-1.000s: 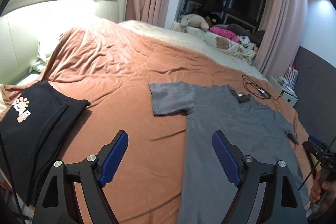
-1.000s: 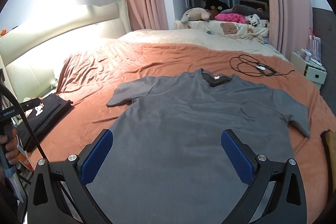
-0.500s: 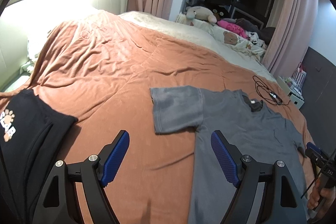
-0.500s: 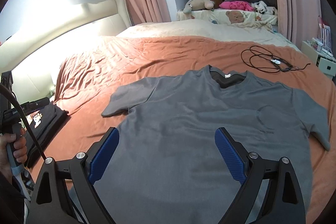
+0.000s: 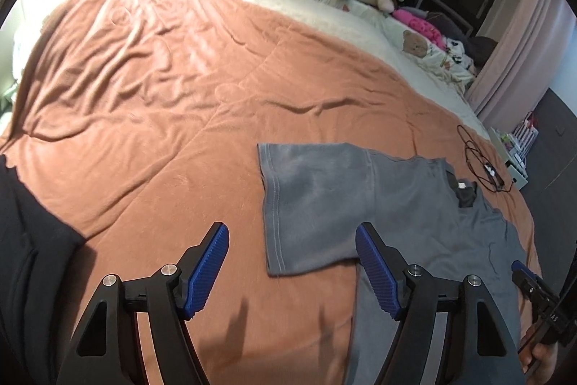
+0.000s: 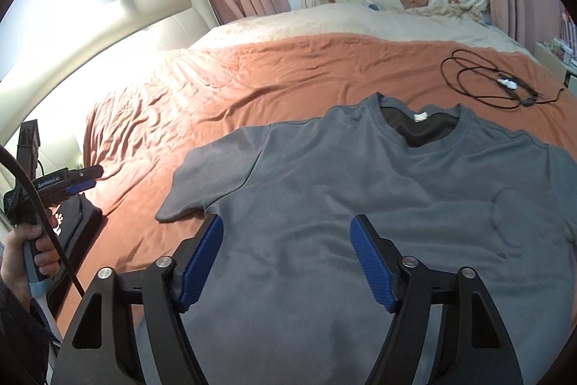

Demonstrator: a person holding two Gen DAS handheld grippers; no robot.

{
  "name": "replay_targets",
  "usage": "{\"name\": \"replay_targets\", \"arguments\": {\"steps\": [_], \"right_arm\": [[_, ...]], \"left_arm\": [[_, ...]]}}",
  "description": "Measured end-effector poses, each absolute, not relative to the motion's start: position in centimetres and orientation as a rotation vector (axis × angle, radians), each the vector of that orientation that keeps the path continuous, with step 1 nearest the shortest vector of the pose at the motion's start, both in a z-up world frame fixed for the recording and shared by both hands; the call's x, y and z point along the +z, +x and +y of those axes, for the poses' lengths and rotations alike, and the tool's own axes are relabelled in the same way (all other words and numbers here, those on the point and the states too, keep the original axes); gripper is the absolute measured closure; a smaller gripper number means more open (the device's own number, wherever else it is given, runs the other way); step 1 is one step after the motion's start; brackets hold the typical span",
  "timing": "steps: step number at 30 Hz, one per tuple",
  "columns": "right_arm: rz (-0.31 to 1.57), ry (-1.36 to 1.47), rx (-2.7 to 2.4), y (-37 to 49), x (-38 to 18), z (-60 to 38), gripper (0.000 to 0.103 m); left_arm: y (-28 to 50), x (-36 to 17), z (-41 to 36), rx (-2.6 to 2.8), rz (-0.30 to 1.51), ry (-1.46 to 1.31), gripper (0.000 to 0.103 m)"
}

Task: Fold small clothes
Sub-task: 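Move both grippers down toward the side edge of the grey t-shirt, then close the left gripper on the shirt's side edge below the sleeve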

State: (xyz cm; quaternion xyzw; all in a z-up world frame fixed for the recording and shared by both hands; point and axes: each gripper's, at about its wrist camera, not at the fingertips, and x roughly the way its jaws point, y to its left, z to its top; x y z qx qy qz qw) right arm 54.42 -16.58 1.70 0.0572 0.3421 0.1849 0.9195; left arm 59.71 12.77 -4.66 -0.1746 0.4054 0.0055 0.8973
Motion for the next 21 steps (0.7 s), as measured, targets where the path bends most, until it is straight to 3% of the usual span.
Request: {"name": "replay_targets", "arguments": {"steps": [8, 10, 15, 21], "right_arm": [[0.75, 0.132, 0.397, 59.9, -0.1, -14.4, 0.049], [0.766, 0.132, 0.412, 61.2, -0.7, -13.8, 0.059], [0.807, 0.131, 0.434, 64.6, -2.3, -11.8, 0.066], [0.854, 0.153, 0.458, 68.4, -4.5, -9.8, 0.078]], "left_arm": [[65.7, -8.6, 14.0, 0.014, 0.934, -0.428, 0.035], [67.0, -9.5, 13.9, 0.013, 0.949, -0.437, 0.036], [69.8, -12.3, 14.6, 0.009, 0.991, -0.485, 0.046], [71.8, -14.9, 15.5, 0.006, 1.027, -0.539, 0.048]]}}
